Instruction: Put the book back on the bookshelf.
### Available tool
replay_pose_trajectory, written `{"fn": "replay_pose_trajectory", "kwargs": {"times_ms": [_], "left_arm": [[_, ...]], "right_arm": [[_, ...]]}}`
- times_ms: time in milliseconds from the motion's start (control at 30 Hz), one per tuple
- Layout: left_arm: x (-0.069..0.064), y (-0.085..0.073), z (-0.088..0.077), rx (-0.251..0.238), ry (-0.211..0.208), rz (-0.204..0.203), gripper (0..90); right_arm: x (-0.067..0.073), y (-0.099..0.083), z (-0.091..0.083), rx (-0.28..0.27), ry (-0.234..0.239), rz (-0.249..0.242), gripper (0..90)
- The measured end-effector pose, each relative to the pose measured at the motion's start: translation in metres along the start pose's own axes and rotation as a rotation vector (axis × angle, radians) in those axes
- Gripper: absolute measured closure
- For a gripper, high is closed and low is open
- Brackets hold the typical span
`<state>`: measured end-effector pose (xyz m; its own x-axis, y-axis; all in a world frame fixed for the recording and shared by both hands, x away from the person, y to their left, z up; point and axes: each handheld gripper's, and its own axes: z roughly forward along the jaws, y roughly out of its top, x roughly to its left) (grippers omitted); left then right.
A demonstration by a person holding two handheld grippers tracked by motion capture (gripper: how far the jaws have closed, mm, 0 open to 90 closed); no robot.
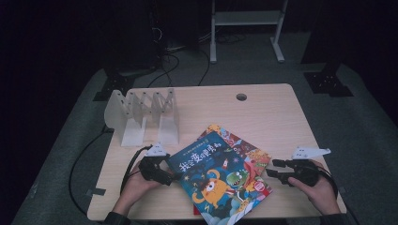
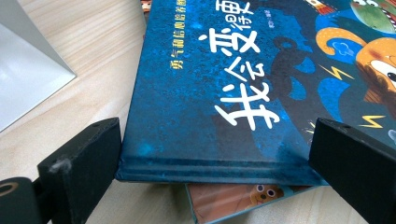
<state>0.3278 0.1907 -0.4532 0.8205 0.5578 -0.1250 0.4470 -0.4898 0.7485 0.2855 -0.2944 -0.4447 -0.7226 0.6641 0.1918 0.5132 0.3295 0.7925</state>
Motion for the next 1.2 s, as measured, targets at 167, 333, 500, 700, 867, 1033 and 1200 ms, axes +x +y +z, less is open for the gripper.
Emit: {"fn": "replay_pose_trajectory", "kwargs": {"times_ms": [167,333,500,700,867,1033,1200], "left_arm": [[0.0,0.0,0.0,0.001,-0.002,-0.002,2.4],[0.0,0.0,0.0,0.002,-0.002,-0.001,2.4],[0.0,0.0,0.0,0.002,-0.002,-0.001,2.4],[0.0,0.0,0.0,0.002,-0.001,-0.002,2.4],[0.0,0.0,0.0,0.002,-0.001,-0.002,2.4],[-0.001,0.0,0.0,0.007,-0.009,-0.007,2.4],[-0.002,0.0,0.0,0.012,-0.015,-0.008,2.3]], "right_arm": [[0.005,-0.01,-0.009,-0.001,-0.004,-0.008,43.5],[0.012,-0.022,-0.017,0.007,-0.002,-0.008,42.7],[0.018,-0.028,-0.02,0.01,0.002,-0.013,42.1],[0.026,-0.035,-0.021,0.018,0.016,-0.02,41.7],[0.029,-0.036,-0.016,0.049,0.005,-0.037,41.4],[0.027,-0.036,-0.014,0.05,0.003,-0.034,40.8],[0.025,-0.035,-0.013,0.049,-0.005,-0.032,41.0]]}}
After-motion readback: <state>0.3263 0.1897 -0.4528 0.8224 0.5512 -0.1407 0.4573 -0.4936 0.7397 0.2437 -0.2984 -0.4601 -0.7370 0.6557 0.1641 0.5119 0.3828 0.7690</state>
